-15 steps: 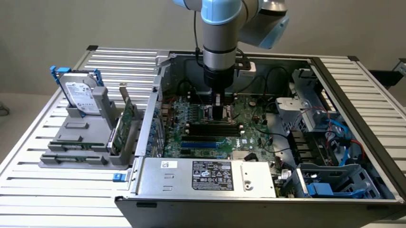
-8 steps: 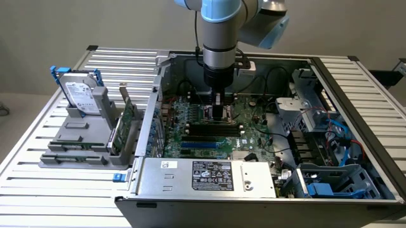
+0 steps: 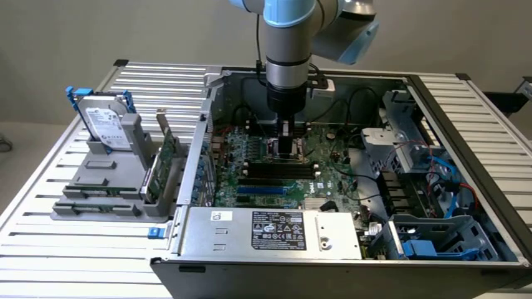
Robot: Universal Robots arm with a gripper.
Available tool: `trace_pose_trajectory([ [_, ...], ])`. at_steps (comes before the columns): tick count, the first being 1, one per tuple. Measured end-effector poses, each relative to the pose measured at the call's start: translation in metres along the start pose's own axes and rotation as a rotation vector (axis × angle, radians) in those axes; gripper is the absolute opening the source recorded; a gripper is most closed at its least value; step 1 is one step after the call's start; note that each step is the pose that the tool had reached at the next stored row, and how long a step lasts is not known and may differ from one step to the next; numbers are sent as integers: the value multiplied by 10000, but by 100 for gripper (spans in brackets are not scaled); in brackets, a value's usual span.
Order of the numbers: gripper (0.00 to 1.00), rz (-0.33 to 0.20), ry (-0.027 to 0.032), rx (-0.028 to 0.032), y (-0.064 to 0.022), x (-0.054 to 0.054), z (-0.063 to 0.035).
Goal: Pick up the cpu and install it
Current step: 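Place the cpu into insertion slot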
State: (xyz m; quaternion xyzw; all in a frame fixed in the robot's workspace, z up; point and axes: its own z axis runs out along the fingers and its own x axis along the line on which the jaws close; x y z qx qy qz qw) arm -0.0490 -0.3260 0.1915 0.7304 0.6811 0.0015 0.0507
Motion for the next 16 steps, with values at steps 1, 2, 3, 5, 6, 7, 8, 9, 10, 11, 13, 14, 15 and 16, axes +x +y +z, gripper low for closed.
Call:
trace_pose_trajectory([
  [1, 62, -1, -1, -1, 0, 4, 0],
  [2, 62, 0, 1, -1, 0, 7, 0],
  [3, 62, -1, 5, -1, 0, 10, 1],
  [5, 62, 0, 6, -3, 0, 12, 1],
  [6, 62, 1, 6, -2, -1, 13, 1],
  [7, 62, 0, 7, -2, 0, 14, 1],
  [8, 62, 0, 6, -2, 0, 14, 1],
  [9, 62, 0, 7, -2, 0, 14, 1],
  [10, 62, 1, 7, -3, 0, 15, 0],
  [11, 62, 1, 7, -2, 0, 15, -2],
  [13, 62, 1, 7, -3, 1, 14, -10],
  [14, 62, 1, 7, -2, 1, 13, -15],
  [15, 62, 1, 6, -3, 1, 13, -21],
  [16, 62, 1, 5, -2, 1, 12, -26],
])
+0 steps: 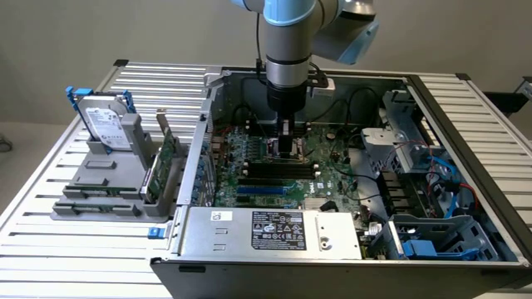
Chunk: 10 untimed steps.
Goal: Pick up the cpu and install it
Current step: 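Place the cpu into insertion slot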
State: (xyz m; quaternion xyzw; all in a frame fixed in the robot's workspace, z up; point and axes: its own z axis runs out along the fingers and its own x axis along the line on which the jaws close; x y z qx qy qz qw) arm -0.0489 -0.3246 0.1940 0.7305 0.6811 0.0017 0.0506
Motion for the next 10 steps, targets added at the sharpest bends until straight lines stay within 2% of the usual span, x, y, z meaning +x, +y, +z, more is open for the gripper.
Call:
trace_pose_trajectory([
  [10, 62, -1, 3, -1, 2, -2, -32],
])
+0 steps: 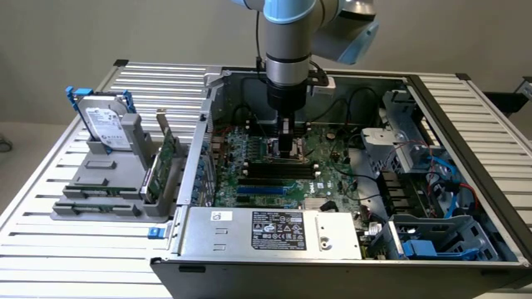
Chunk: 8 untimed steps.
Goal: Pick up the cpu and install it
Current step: 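Place the cpu into insertion slot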
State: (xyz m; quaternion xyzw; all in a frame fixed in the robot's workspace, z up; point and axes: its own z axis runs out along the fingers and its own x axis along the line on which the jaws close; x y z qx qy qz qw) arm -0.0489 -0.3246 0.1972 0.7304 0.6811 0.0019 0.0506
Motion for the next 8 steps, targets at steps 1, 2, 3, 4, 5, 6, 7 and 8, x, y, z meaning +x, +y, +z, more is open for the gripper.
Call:
trace_pose_trajectory([
  [1, 62, 0, -2, 1, -1, 0, -2],
  [2, 62, 2, -3, 2, -4, -1, -5],
  [3, 62, 1, -1, 1, -5, -1, -7],
  [4, 62, 1, -1, 1, -6, -1, -8],
  [5, 62, 1, 1, 0, -8, -1, -9],
  [6, 62, 1, 1, 0, -10, -1, -11],
  [7, 62, 1, 1, 0, -11, -1, -12],
  [8, 62, 1, 1, 0, -12, -1, -12],
])
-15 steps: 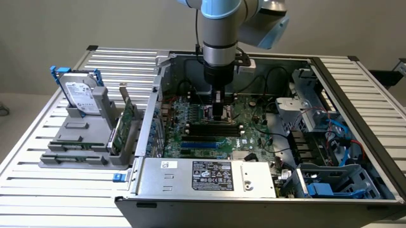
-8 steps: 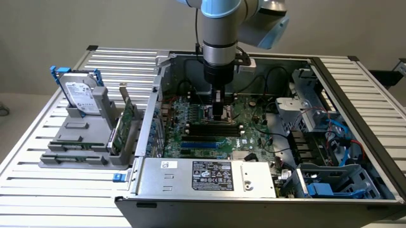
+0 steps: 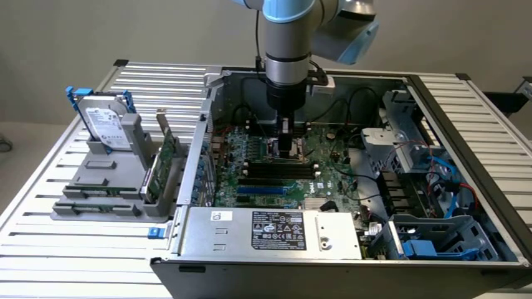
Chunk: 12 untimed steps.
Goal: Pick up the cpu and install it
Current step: 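Place the cpu into insertion slot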
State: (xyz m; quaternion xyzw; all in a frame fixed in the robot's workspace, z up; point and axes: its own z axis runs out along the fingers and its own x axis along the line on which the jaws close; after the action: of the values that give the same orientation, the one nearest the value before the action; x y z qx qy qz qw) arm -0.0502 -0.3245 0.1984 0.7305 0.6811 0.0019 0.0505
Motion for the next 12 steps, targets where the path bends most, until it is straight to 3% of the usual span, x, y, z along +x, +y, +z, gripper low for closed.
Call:
trace_pose_trajectory([
  [12, 62, 4, 53, 4, -15, 0, -30],
])
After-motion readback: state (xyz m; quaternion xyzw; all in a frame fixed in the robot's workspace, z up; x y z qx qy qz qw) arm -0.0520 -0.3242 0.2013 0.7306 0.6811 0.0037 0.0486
